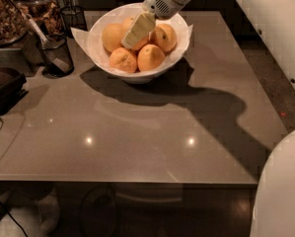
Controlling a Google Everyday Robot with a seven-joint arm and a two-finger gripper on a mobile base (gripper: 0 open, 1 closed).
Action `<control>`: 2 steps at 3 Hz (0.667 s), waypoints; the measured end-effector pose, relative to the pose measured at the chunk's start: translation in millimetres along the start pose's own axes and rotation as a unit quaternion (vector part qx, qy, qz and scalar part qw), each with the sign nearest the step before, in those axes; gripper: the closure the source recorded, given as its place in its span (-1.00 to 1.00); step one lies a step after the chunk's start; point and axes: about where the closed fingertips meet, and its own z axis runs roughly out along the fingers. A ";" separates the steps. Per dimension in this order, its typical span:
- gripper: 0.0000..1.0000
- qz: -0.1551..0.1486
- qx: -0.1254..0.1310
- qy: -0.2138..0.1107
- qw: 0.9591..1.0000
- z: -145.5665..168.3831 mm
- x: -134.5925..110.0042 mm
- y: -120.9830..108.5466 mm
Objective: Pick orange from white bowl
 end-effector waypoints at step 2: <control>-0.44 0.010 -0.013 0.013 1.000 14.5 15.6 -7.9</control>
Offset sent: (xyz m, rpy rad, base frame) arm 0.0185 -0.0128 -0.0251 -0.0145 0.0628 -0.0038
